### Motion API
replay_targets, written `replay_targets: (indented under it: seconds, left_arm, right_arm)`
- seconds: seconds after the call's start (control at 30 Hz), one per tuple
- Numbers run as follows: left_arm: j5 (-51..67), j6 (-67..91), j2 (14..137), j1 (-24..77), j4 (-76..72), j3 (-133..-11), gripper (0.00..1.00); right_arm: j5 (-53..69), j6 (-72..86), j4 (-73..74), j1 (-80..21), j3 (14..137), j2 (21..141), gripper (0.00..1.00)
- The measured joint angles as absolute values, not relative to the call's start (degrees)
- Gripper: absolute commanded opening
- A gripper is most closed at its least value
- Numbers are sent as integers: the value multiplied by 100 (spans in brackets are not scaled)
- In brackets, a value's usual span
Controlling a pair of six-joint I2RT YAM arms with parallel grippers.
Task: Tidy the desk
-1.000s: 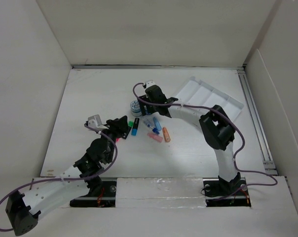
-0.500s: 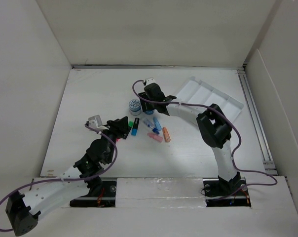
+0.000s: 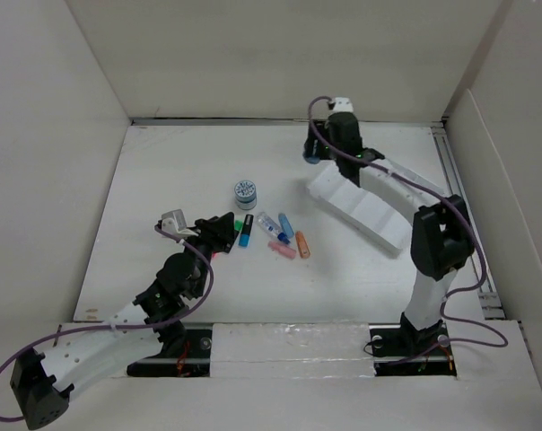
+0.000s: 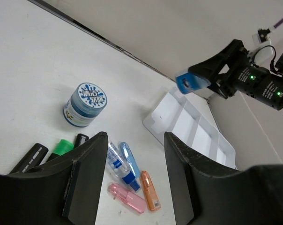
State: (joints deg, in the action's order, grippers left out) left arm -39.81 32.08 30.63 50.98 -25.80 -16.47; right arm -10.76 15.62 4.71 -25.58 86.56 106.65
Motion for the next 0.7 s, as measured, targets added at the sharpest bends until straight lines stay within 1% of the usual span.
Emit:
replay_targets:
  seconds: [0.13, 0.23, 0.47, 0.7]
  left_arm:
    - [-3933, 3205, 3057, 5098, -2591, -1647, 47]
    - [-3907, 3203, 3081, 5098, -2598, -1647, 47]
    - [-3879, 3201, 3173, 5098, -2589, -1647, 47]
    - [-3852, 3201, 3173, 5098, -2593, -1647, 47]
  right_arm:
    - [-1286, 1704, 298, -1734, 8580, 10637, 40]
    - [-1433, 1782, 362, -1361, 8471, 10720, 40]
    - [-1527, 1855, 464, -913, 8510, 11098, 40]
    - [-1616, 1920, 690, -668, 8604, 11469, 40]
